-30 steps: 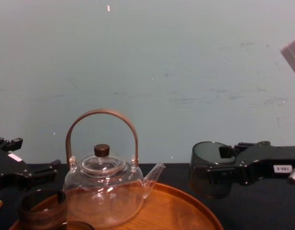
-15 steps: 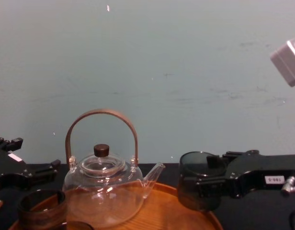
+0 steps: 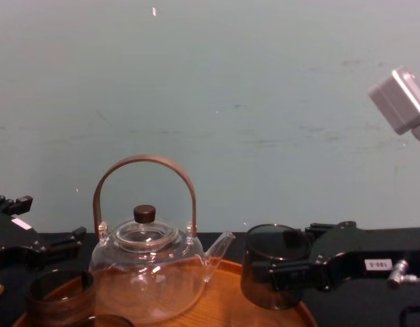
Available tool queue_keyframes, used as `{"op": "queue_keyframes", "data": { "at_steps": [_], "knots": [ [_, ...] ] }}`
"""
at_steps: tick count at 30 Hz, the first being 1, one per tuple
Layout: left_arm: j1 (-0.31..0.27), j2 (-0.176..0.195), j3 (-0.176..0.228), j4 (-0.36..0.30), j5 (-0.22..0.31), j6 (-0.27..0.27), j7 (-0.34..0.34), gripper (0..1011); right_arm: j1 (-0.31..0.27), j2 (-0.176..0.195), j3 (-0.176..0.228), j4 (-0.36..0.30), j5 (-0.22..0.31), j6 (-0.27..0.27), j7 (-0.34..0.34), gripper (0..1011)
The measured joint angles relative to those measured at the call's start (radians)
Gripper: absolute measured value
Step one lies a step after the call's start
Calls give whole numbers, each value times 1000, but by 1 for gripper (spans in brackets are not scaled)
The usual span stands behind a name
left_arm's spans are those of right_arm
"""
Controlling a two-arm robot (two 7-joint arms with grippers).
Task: Pick up the glass from the table and place it on the tray.
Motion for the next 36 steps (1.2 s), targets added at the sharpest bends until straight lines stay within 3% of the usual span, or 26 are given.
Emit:
{"op": "queue_keyframes", "data": {
  "at_steps": [14, 36],
  "knots": [
    [0, 0, 0, 0, 0, 0, 0, 1002, 45, -36, -30, 114, -22, -51, 23, 903],
    [0, 0, 0, 0, 0, 0, 0, 1001, 75, -83, -48, 219, -51, -84, 31, 903]
  ]
}}
